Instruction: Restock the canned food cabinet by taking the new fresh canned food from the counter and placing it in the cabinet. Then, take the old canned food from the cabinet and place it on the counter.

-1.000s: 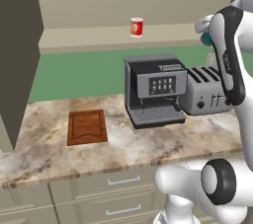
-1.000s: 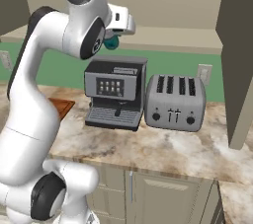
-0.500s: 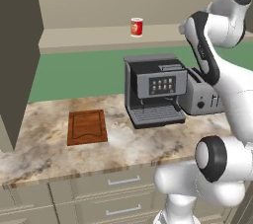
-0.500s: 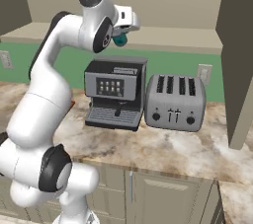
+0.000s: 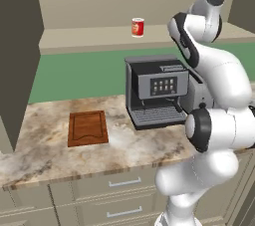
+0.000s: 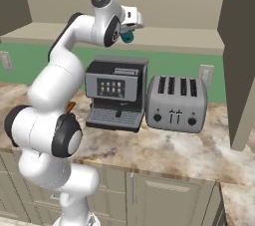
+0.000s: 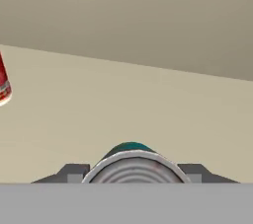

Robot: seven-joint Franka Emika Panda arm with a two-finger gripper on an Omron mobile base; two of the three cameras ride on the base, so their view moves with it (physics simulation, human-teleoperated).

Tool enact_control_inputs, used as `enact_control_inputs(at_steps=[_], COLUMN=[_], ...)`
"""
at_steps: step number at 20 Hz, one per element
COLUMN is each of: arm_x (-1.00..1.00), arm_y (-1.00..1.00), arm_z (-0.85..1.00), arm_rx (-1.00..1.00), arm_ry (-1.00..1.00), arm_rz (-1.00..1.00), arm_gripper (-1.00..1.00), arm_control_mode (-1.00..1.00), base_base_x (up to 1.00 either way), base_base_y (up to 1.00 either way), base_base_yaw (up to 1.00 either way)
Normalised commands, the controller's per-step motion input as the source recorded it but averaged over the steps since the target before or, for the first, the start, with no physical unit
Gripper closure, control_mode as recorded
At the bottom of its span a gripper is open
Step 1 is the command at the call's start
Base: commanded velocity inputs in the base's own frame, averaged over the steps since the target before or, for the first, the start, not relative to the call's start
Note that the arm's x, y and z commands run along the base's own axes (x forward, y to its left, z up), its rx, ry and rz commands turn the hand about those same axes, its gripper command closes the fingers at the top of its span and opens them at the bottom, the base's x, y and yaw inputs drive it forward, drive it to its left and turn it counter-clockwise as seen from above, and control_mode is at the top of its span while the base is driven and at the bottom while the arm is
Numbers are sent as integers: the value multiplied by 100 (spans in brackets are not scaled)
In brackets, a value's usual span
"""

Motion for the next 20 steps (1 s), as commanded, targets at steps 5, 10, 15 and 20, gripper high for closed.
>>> enact_control_inputs(at_steps=[5, 10, 15, 20], arm_x=[76, 80, 48, 48], arm_y=[0, -3, -7, -2], arm_z=[-34, -30, -11, -12], arm_rx=[-1, 0, -5, -6], arm_ry=[6, 1, -2, -4], arm_rz=[-2, -1, 0, 0], arm_gripper=[-100, -100, -100, -100], arm_control_mode=[-100, -100, -100, -100], base_base_x=[0, 0, 0, 0], base_base_y=[0, 0, 0, 0], base_base_yaw=[0, 0, 0, 0])
